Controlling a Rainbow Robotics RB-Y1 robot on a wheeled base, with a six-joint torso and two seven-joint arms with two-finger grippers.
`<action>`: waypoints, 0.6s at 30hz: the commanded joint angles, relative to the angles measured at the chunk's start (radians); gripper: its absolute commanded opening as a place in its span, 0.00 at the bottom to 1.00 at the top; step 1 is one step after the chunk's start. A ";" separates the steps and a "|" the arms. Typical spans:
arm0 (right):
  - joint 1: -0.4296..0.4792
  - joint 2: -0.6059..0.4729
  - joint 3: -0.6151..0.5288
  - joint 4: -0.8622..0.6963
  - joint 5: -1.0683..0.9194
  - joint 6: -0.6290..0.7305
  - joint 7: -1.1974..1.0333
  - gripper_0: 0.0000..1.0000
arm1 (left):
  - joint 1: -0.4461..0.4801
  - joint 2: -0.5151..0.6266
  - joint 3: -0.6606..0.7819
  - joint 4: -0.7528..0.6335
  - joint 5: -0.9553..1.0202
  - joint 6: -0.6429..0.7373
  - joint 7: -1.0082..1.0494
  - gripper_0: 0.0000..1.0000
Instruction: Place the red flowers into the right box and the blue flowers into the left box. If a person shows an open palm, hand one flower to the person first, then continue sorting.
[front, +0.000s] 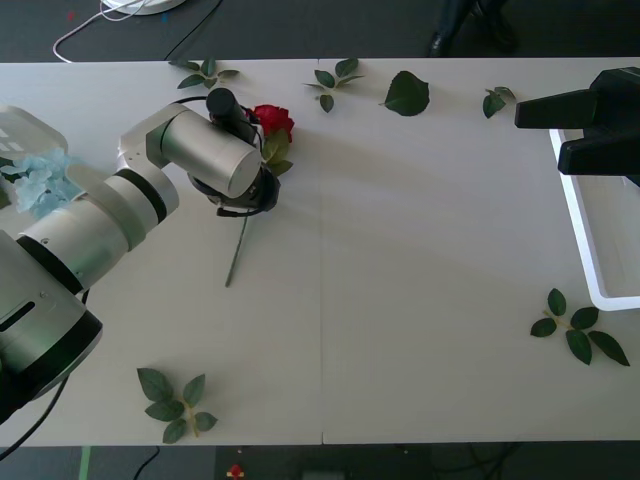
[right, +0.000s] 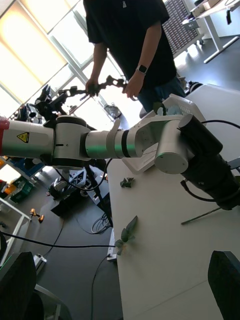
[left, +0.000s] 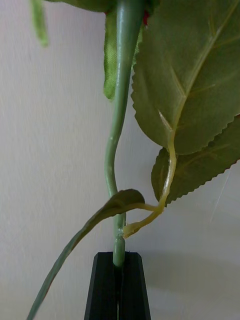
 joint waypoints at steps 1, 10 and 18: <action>0.009 -0.024 -0.013 -0.027 -0.013 -0.002 -0.025 1.00 | 0.004 0.041 0.002 -0.011 -0.008 -0.037 -0.043 0.00; 0.009 -0.024 -0.013 -0.027 -0.013 -0.002 -0.025 1.00 | -0.002 0.067 0.078 -0.059 0.009 -0.035 -0.028 0.00; 0.009 -0.024 -0.013 -0.027 -0.013 -0.002 -0.025 1.00 | -0.002 0.090 0.216 -0.243 0.024 -0.035 -0.020 0.00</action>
